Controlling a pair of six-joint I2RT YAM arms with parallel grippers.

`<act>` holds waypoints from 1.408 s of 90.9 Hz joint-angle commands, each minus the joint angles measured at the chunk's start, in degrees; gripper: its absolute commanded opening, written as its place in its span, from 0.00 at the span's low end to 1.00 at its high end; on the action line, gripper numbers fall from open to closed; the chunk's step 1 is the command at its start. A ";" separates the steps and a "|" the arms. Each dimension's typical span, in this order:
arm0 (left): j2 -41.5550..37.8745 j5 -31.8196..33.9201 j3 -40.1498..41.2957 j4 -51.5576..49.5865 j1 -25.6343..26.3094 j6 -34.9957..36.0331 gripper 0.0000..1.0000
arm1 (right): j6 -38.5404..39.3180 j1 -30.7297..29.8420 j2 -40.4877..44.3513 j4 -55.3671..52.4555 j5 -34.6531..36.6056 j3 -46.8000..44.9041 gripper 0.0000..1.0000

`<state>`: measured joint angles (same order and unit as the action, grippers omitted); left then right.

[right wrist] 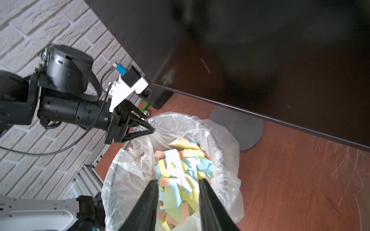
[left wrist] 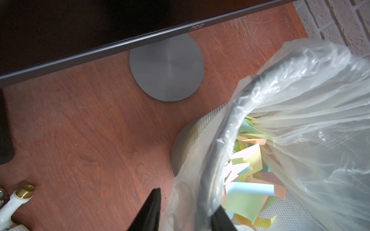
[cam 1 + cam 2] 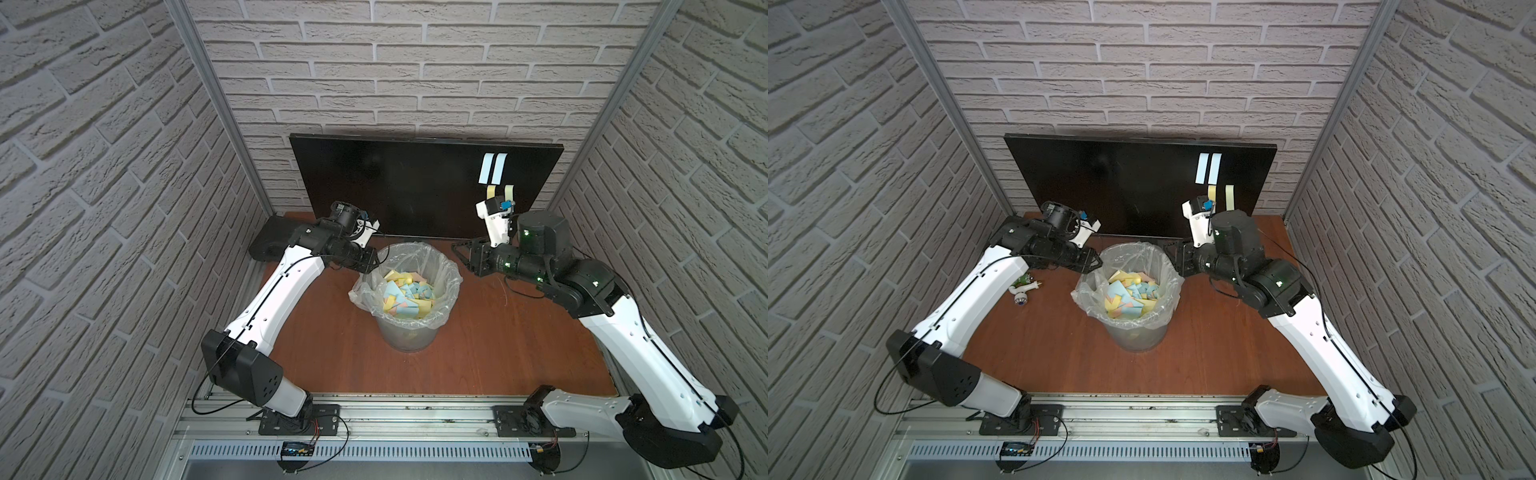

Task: Remove the sticky note from the monitor
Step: Place the sticky note in the trash bin, then tear off the sticky note from the monitor.

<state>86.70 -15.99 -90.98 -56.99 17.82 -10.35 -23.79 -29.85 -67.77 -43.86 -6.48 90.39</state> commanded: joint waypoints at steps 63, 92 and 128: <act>0.10 0.34 -1.13 -0.05 -0.71 0.41 0.38 | -13.80 29.85 -11.69 14.33 -23.31 15.45 0.46; 0.07 0.33 -0.98 0.04 -0.83 0.37 0.38 | -13.37 31.94 -14.68 15.86 -24.72 16.47 0.47; 0.14 0.41 -1.04 0.04 -0.81 0.42 0.38 | -13.93 31.96 -17.50 18.09 -27.45 16.62 0.44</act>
<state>86.70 -16.25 -90.98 -56.97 17.78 -10.35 -37.54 1.96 -85.14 -29.41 -32.51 105.75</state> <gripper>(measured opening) 0.378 0.441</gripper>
